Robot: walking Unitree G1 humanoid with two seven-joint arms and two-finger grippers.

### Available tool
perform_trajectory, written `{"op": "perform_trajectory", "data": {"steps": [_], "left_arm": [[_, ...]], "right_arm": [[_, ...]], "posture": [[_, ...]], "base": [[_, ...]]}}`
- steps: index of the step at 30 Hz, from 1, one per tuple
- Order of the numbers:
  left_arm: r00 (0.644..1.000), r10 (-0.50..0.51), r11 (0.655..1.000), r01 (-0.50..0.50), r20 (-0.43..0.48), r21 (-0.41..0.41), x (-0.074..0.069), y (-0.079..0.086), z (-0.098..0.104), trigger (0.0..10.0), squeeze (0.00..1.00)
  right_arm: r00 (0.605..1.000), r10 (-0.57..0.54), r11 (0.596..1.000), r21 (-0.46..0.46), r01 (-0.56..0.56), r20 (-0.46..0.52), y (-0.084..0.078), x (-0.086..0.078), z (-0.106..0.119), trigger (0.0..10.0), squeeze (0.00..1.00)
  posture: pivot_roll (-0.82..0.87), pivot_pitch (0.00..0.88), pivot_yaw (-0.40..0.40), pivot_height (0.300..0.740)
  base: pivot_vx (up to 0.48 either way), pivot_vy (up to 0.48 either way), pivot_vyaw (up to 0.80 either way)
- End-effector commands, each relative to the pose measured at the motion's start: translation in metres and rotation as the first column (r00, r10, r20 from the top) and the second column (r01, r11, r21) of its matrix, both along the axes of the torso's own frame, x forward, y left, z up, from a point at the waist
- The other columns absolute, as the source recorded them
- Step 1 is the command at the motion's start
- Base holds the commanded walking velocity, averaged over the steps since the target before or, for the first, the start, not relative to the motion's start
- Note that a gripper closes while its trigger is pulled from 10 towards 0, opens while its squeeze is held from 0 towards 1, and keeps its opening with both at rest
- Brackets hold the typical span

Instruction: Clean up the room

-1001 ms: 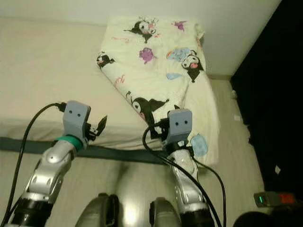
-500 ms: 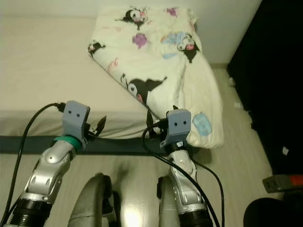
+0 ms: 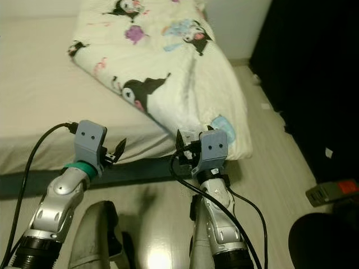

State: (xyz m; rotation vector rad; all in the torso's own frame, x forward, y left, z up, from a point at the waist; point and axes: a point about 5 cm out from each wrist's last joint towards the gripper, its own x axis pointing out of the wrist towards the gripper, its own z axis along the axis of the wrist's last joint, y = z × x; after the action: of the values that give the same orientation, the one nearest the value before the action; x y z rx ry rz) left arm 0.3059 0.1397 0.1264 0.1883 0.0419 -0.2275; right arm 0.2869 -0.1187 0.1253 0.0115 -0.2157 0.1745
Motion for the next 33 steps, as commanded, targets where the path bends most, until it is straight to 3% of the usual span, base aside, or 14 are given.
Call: {"op": "perform_trajectory", "data": {"steps": [1, 10, 13, 16, 18, 20, 25, 27, 33], "left_arm": [[0.999, 0.011, 1.0, -0.011, -0.031, 0.002, -0.003, 0.002, -0.007, 10.0, 0.0], [0.994, 0.099, 0.994, -0.097, 0.038, -0.049, 0.009, 0.013, 0.018, 10.0, 0.0], [0.978, 0.171, 0.981, -0.157, 0.123, -0.115, 0.023, 0.032, 0.053, 10.0, 0.0], [0.973, 0.185, 0.977, -0.167, 0.141, -0.131, 0.025, 0.036, 0.061, 10.0, 0.0], [0.955, 0.218, 0.966, -0.182, 0.202, -0.182, 0.029, 0.045, 0.088, 10.0, 0.0], [0.95, 0.223, 0.964, -0.182, 0.22, -0.193, 0.03, 0.046, 0.095, 10.0, 0.0], [0.944, 0.211, 0.966, -0.161, 0.254, -0.202, 0.029, 0.038, 0.109, 10.0, 0.0], [0.955, 0.152, 0.979, -0.111, 0.253, -0.17, 0.025, 0.023, 0.115, 10.0, 0.0], [0.978, 0.023, 0.991, 0.005, 0.206, -0.132, 0.009, 0.0, 0.114, 10.0, 0.0]], "right_arm": [[1.0, 0.011, 1.0, 0.006, -0.011, -0.021, 0.002, -0.002, -0.004, 10.0, 0.0], [0.994, 0.088, 0.996, 0.009, -0.089, 0.061, 0.008, 0.003, 0.02, 10.0, 0.0], [0.97, 0.167, 0.985, 0.01, -0.171, 0.175, 0.017, 0.011, 0.057, 10.0, 0.0], [0.963, 0.183, 0.982, 0.007, -0.188, 0.195, 0.019, 0.012, 0.064, 10.0, 0.0], [0.954, 0.216, 0.968, 0.078, -0.237, 0.209, 0.021, 0.023, 0.078, 10.0, 0.0], [0.953, 0.222, 0.962, 0.11, -0.248, 0.206, 0.021, 0.027, 0.08, 10.0, 0.0], [0.963, 0.228, 0.944, 0.208, -0.255, 0.145, 0.021, 0.041, 0.076, 10.0, 0.0], [0.972, 0.227, 0.915, 0.327, -0.234, 0.06, 0.02, 0.06, 0.067, 10.0, 0.0], [0.967, 0.249, 0.907, 0.339, -0.252, 0.053, 0.019, 0.068, 0.072, 10.0, 0.0]], "posture": [[-0.08, 0.121, 0.081, 0.53], [-0.08, 0.126, 0.079, 0.5], [-0.08, 0.128, 0.078, 0.5], [-0.08, 0.128, 0.078, 0.5], [-0.07, 0.136, 0.071, 0.5], [-0.07, 0.138, 0.07, 0.5], [-0.05, 0.155, 0.059, 0.5], [-0.04, 0.167, 0.052, 0.5], [0.0, 0.184, 0.036, 0.5]], "base": [[0.0, 0.0, 0.0], [0.0, 0.0, 0.0], [0.0, 0.0, 0.0], [0.0, 0.0, 0.0], [0.0, 0.0, 0.0], [0.0, 0.0, 0.0], [0.0, 0.0, 0.0], [0.0, 0.0, 0.0], [0.0, 0.0, 0.0]]}}
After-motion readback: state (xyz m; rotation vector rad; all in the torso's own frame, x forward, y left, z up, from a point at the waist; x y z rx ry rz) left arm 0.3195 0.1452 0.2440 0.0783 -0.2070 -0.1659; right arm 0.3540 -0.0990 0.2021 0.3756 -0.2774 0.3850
